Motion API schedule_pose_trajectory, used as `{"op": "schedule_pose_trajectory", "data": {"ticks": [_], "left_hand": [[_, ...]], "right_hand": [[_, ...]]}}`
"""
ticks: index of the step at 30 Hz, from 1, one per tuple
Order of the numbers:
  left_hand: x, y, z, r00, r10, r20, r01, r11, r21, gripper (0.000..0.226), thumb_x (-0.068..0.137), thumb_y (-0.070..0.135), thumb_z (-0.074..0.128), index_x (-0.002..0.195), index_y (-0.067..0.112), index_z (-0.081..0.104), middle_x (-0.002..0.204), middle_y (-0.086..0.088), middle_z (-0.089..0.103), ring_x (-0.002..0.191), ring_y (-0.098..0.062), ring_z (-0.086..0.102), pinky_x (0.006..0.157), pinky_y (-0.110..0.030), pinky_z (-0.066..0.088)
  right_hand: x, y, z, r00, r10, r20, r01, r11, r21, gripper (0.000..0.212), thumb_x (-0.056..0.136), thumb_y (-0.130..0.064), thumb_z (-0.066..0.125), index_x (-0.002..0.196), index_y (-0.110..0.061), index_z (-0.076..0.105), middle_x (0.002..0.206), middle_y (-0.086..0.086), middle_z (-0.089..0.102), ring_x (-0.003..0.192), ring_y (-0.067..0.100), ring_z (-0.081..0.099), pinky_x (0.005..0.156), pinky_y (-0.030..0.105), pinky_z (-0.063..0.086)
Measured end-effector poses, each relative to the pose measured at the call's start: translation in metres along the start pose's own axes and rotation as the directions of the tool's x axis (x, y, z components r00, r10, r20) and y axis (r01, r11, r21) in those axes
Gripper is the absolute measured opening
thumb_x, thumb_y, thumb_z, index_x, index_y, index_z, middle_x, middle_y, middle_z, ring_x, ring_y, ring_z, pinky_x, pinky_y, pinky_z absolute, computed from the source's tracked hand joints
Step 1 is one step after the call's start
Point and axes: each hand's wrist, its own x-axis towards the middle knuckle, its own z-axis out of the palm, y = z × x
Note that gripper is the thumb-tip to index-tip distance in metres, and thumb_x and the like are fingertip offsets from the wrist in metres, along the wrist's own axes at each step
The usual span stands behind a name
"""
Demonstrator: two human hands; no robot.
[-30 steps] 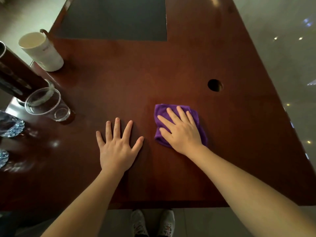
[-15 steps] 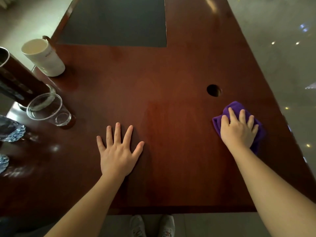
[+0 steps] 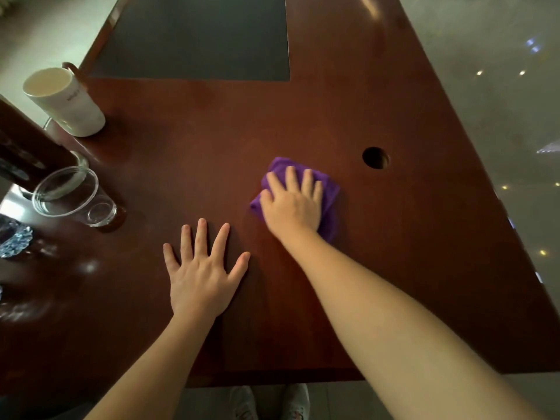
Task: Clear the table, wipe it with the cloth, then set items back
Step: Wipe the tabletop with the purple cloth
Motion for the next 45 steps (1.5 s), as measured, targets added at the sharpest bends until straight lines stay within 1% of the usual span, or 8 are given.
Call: {"op": "schedule_pose_trajectory", "data": {"ticks": [7, 10, 15, 20, 28, 32, 38, 45], "left_hand": [[0.001, 0.000, -0.001, 1.000, 0.007, 0.006, -0.007, 1.000, 0.018, 0.083, 0.082, 0.084, -0.002, 0.154, 0.044, 0.012, 0.166, 0.000, 0.009, 0.152, -0.025, -0.003, 0.118, -0.054, -0.003], [0.001, -0.001, -0.002, 1.000, 0.005, 0.004, -0.005, 1.000, 0.003, 0.081, 0.084, 0.083, 0.003, 0.153, 0.043, 0.017, 0.165, -0.001, 0.013, 0.152, -0.025, 0.000, 0.118, -0.055, 0.000], [-0.001, 0.000, -0.002, 1.000, 0.001, 0.008, -0.001, 1.000, 0.000, 0.082, 0.084, 0.083, 0.003, 0.154, 0.043, 0.016, 0.165, -0.002, 0.012, 0.152, -0.025, -0.001, 0.118, -0.055, 0.000], [-0.001, 0.000, -0.004, 1.000, 0.000, 0.018, 0.000, 1.000, -0.004, 0.083, 0.082, 0.084, -0.001, 0.154, 0.043, 0.012, 0.166, -0.001, 0.008, 0.152, -0.025, -0.004, 0.118, -0.054, -0.002], [-0.001, 0.001, -0.005, 0.999, -0.007, 0.031, 0.006, 1.000, 0.011, 0.084, 0.082, 0.083, -0.005, 0.154, 0.043, 0.011, 0.166, 0.000, 0.006, 0.151, -0.025, -0.006, 0.118, -0.056, -0.002], [-0.001, 0.002, -0.006, 0.999, -0.009, 0.031, 0.009, 1.000, 0.011, 0.082, 0.083, 0.082, -0.003, 0.154, 0.044, 0.011, 0.166, -0.001, 0.007, 0.151, -0.026, -0.005, 0.118, -0.056, -0.003], [0.000, 0.001, -0.005, 1.000, -0.007, 0.030, 0.007, 1.000, -0.009, 0.080, 0.082, 0.083, -0.005, 0.152, 0.046, 0.007, 0.166, 0.000, 0.005, 0.151, -0.026, -0.006, 0.118, -0.057, -0.006], [-0.002, 0.001, -0.003, 1.000, 0.003, -0.018, -0.003, 1.000, -0.022, 0.074, 0.088, 0.079, 0.012, 0.152, 0.045, 0.017, 0.165, -0.001, 0.012, 0.152, -0.027, 0.000, 0.119, -0.057, 0.000]], "right_hand": [[-0.044, 0.013, 0.003, 0.912, -0.403, 0.083, 0.406, 0.913, -0.030, 0.053, 0.098, -0.053, 0.024, 0.147, -0.037, 0.035, 0.159, 0.002, 0.028, 0.148, 0.032, 0.014, 0.119, 0.052, 0.005], [-0.047, 0.043, -0.001, 0.939, -0.338, 0.058, 0.340, 0.940, -0.038, 0.052, 0.097, -0.052, 0.028, 0.145, -0.038, 0.039, 0.158, 0.001, 0.032, 0.146, 0.033, 0.019, 0.118, 0.053, 0.005], [-0.035, 0.109, -0.011, 1.000, 0.007, -0.014, -0.009, 0.993, -0.116, 0.053, 0.099, -0.055, 0.022, 0.146, -0.039, 0.037, 0.158, -0.001, 0.032, 0.146, 0.035, 0.019, 0.116, 0.056, 0.008], [-0.033, 0.114, -0.009, 1.000, 0.014, 0.007, -0.013, 0.991, -0.129, 0.058, 0.099, -0.056, 0.009, 0.149, -0.037, 0.032, 0.158, -0.001, 0.030, 0.147, 0.033, 0.017, 0.116, 0.057, 0.006], [-0.017, 0.096, -0.016, 0.988, 0.128, -0.086, -0.103, 0.964, 0.247, 0.049, 0.101, -0.051, 0.023, 0.145, -0.038, 0.039, 0.151, -0.002, 0.043, 0.145, 0.027, 0.026, 0.116, 0.055, 0.007], [0.015, 0.034, -0.011, 1.000, -0.014, -0.021, 0.020, 0.951, 0.308, 0.049, 0.101, -0.051, 0.023, 0.146, -0.039, 0.038, 0.153, -0.007, 0.039, 0.146, 0.026, 0.021, 0.116, 0.055, 0.000], [0.058, -0.068, 0.014, 0.920, -0.378, 0.101, 0.372, 0.925, 0.076, 0.051, 0.101, -0.054, 0.019, 0.149, -0.042, 0.029, 0.160, -0.010, 0.025, 0.149, 0.030, 0.009, 0.114, 0.060, -0.005], [0.113, -0.068, 0.015, 0.949, -0.297, 0.103, 0.299, 0.954, 0.001, 0.052, 0.098, -0.054, 0.019, 0.146, -0.044, 0.033, 0.162, -0.006, 0.019, 0.149, 0.033, 0.006, 0.114, 0.060, -0.003]]}}
